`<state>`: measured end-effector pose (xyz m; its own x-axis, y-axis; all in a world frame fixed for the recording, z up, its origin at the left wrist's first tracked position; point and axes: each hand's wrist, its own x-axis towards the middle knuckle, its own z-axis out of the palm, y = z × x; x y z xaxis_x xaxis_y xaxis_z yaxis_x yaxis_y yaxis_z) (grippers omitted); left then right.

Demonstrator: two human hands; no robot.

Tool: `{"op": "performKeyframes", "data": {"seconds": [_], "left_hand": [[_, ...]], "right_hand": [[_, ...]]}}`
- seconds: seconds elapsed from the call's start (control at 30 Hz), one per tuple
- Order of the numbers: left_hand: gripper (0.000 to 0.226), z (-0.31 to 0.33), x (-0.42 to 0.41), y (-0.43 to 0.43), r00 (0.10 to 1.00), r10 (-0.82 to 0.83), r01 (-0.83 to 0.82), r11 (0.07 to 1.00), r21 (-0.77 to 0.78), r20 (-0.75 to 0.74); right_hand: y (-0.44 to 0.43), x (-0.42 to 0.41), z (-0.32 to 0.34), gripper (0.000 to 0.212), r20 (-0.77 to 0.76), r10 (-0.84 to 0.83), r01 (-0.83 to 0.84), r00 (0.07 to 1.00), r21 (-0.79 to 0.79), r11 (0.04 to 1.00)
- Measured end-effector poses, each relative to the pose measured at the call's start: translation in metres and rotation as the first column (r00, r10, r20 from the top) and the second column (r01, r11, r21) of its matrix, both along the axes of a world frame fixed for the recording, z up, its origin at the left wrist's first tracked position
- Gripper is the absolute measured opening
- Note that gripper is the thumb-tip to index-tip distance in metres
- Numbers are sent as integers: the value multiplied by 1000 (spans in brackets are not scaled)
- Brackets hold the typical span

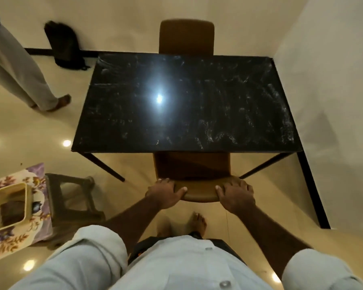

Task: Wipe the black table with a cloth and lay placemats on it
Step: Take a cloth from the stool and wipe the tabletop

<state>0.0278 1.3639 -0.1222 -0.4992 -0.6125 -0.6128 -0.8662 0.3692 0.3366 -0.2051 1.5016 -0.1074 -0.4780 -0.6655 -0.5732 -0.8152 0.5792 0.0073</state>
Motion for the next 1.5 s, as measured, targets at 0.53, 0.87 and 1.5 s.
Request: {"op": "performKeyframes", "data": {"seconds": [0.53,0.87,1.5], "left_hand": [[109,50,158,28,964,258,-261,848,-461,-70],[119,46,298,131,828,561,-466,659,-590,-28],[121,46,609,164,580,811,-689,441,-576,-74]], "right_hand": [[-39,136,40,101,-109,439,-446,892,-370,815],[-66,264,24,116,-178,737,-704,652,-502,502],[-122,584,18,119,-188,901,-834,391,-486,261]]}}
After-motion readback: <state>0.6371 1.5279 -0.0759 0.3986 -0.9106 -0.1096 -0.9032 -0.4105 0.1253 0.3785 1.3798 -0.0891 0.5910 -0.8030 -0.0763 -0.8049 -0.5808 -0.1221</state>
